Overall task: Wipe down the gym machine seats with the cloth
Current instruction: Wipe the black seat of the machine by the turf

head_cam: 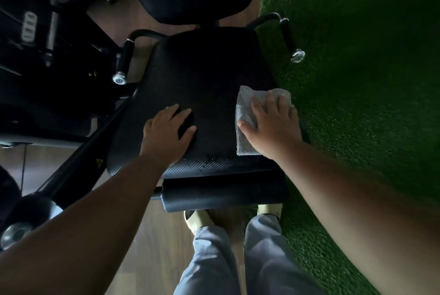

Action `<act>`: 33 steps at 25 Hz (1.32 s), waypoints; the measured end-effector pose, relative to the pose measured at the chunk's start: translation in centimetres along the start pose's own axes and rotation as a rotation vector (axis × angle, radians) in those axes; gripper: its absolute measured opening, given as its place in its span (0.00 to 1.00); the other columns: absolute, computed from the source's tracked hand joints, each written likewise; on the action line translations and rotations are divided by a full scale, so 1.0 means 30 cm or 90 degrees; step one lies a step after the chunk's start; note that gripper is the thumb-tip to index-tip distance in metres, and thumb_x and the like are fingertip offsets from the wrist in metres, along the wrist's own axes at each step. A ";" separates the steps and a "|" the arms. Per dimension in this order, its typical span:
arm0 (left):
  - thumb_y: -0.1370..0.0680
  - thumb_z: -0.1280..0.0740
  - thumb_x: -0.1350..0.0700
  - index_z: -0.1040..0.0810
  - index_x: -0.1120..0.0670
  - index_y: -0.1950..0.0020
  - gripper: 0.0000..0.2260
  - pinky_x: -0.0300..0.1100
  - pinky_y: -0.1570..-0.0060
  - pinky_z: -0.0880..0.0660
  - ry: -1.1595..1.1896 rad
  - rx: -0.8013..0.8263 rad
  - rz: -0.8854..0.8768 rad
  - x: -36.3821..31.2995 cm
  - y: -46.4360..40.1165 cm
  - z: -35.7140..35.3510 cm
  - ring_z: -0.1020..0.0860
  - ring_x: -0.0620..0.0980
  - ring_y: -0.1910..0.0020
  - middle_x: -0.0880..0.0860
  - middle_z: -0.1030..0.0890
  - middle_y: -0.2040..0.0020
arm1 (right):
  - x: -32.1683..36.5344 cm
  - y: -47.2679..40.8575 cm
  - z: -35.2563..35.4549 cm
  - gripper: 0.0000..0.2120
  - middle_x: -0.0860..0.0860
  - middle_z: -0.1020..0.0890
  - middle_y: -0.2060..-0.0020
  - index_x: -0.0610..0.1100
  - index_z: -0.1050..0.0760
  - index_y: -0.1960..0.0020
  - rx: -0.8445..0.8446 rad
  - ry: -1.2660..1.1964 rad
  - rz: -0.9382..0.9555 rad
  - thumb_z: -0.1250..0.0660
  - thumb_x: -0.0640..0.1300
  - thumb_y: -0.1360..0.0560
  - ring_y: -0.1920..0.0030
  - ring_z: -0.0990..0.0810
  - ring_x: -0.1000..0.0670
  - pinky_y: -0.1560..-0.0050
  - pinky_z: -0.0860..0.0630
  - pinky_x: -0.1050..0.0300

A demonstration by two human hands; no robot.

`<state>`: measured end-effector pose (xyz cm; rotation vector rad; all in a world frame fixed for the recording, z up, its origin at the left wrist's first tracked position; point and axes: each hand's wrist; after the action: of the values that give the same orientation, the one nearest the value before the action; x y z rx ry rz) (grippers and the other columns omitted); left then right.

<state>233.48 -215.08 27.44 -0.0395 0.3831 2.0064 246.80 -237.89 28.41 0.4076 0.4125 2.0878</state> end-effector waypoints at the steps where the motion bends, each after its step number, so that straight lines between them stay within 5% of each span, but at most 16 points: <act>1: 0.20 0.41 0.40 0.33 0.43 0.24 0.24 0.55 0.28 0.43 0.000 -0.003 0.006 -0.005 -0.006 -0.015 0.40 0.52 0.23 0.51 0.36 0.22 | 0.016 0.003 -0.027 0.35 0.41 0.53 0.20 0.56 0.53 0.20 -0.006 0.006 0.003 0.56 0.70 0.23 0.21 0.56 0.34 0.24 0.54 0.34; 6: 0.20 0.45 0.37 0.35 0.41 0.24 0.25 0.54 0.26 0.46 -0.015 -0.031 0.024 -0.008 -0.011 -0.053 0.43 0.49 0.22 0.48 0.38 0.21 | -0.046 0.173 -0.138 0.31 0.45 0.44 0.20 0.57 0.47 0.21 -0.092 0.051 0.147 0.53 0.67 0.21 0.21 0.49 0.37 0.24 0.50 0.36; 12: 0.23 0.47 0.36 0.33 0.42 0.25 0.27 0.53 0.27 0.45 -0.005 -0.058 0.024 -0.005 -0.014 -0.068 0.41 0.50 0.23 0.48 0.35 0.22 | -0.029 -0.018 -0.069 0.33 0.39 0.43 0.21 0.53 0.47 0.20 -0.101 0.009 -0.089 0.57 0.66 0.22 0.23 0.45 0.33 0.26 0.44 0.34; 15: 0.24 0.47 0.36 0.31 0.42 0.26 0.28 0.53 0.28 0.44 -0.006 -0.068 0.027 -0.007 -0.014 -0.064 0.40 0.50 0.23 0.48 0.34 0.23 | 0.087 0.050 -0.111 0.32 0.40 0.42 0.21 0.53 0.44 0.21 -0.104 0.034 0.081 0.54 0.65 0.21 0.23 0.45 0.33 0.25 0.47 0.35; 18: 0.24 0.47 0.36 0.31 0.43 0.26 0.27 0.53 0.28 0.44 -0.003 -0.071 0.025 -0.009 -0.013 -0.067 0.40 0.50 0.23 0.48 0.34 0.23 | -0.032 0.176 -0.155 0.31 0.44 0.42 0.21 0.54 0.43 0.21 -0.104 0.049 0.170 0.50 0.65 0.20 0.21 0.46 0.37 0.24 0.47 0.37; 22: 0.23 0.46 0.37 0.31 0.42 0.26 0.26 0.54 0.28 0.43 -0.004 -0.074 0.028 -0.009 -0.012 -0.070 0.39 0.50 0.23 0.48 0.34 0.23 | -0.166 0.093 -0.103 0.31 0.44 0.43 0.21 0.53 0.46 0.20 -0.102 0.025 0.008 0.56 0.64 0.20 0.21 0.47 0.38 0.25 0.44 0.38; 25: 0.23 0.46 0.37 0.31 0.42 0.26 0.26 0.54 0.27 0.43 -0.008 -0.074 0.030 -0.010 -0.010 -0.074 0.39 0.50 0.23 0.48 0.34 0.23 | -0.009 -0.019 -0.077 0.33 0.38 0.39 0.23 0.49 0.43 0.21 -0.120 0.019 -0.065 0.54 0.63 0.22 0.24 0.42 0.32 0.27 0.42 0.35; 30: 0.23 0.46 0.37 0.31 0.42 0.26 0.27 0.54 0.27 0.43 0.002 -0.070 0.032 -0.011 -0.010 -0.067 0.40 0.49 0.23 0.47 0.34 0.23 | 0.051 0.166 -0.180 0.31 0.42 0.41 0.21 0.53 0.41 0.21 -0.119 0.058 0.191 0.48 0.63 0.21 0.22 0.43 0.35 0.24 0.48 0.37; 33: 0.22 0.45 0.37 0.31 0.42 0.26 0.25 0.54 0.27 0.44 0.003 -0.072 0.033 -0.012 -0.007 -0.072 0.40 0.49 0.23 0.47 0.34 0.23 | -0.130 0.209 -0.177 0.31 0.43 0.41 0.21 0.53 0.43 0.21 -0.124 0.074 0.148 0.50 0.64 0.20 0.22 0.44 0.36 0.24 0.48 0.38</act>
<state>233.54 -215.92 25.41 -0.1066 0.2756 2.0780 241.79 -245.07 25.97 0.2275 0.2346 2.3608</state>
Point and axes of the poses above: each hand's wrist, its own y-axis away from the middle knuckle, its own z-axis out of the back of the hand, x = y × z
